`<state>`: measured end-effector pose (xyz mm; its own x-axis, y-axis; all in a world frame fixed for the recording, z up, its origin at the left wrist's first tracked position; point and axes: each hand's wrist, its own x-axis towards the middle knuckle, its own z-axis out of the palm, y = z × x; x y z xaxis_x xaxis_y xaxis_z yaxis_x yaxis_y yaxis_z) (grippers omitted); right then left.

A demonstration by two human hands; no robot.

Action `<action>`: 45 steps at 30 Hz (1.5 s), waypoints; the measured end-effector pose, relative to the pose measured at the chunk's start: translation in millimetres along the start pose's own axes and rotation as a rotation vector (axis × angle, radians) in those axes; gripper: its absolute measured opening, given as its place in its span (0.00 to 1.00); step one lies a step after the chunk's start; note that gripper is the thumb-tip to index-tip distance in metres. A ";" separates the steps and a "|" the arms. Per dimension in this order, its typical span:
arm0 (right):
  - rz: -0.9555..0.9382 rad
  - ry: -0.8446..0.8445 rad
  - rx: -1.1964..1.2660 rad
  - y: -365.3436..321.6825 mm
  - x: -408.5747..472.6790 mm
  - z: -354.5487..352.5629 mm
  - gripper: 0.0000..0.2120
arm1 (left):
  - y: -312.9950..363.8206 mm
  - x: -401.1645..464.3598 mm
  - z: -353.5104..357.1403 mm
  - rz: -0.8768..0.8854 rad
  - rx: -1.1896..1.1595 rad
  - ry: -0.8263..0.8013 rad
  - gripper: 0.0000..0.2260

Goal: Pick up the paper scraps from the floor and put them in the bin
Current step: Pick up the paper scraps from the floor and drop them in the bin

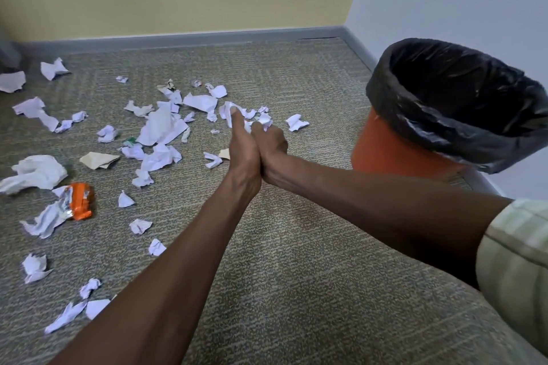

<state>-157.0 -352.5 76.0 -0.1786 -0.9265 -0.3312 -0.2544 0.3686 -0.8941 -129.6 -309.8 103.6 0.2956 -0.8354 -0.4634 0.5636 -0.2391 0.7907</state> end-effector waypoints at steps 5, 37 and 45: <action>-0.008 -0.049 0.108 -14.7 8.9 -32.0 0.17 | 7.4 -8.9 27.4 0.070 0.188 -0.115 0.32; -0.072 0.462 -0.488 -70.9 69.6 -325.0 0.05 | -0.4 -75.3 107.5 0.069 0.140 -0.542 0.36; -0.415 0.673 -0.633 -82.5 74.2 -295.1 0.14 | -5.6 -60.5 99.6 0.038 0.149 -0.468 0.36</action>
<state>-429.8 -429.4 214.2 -0.4105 -0.8274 0.3833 -0.8405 0.1804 -0.5109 -227.5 -307.2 167.0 -0.0840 -0.9693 -0.2309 0.4324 -0.2443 0.8680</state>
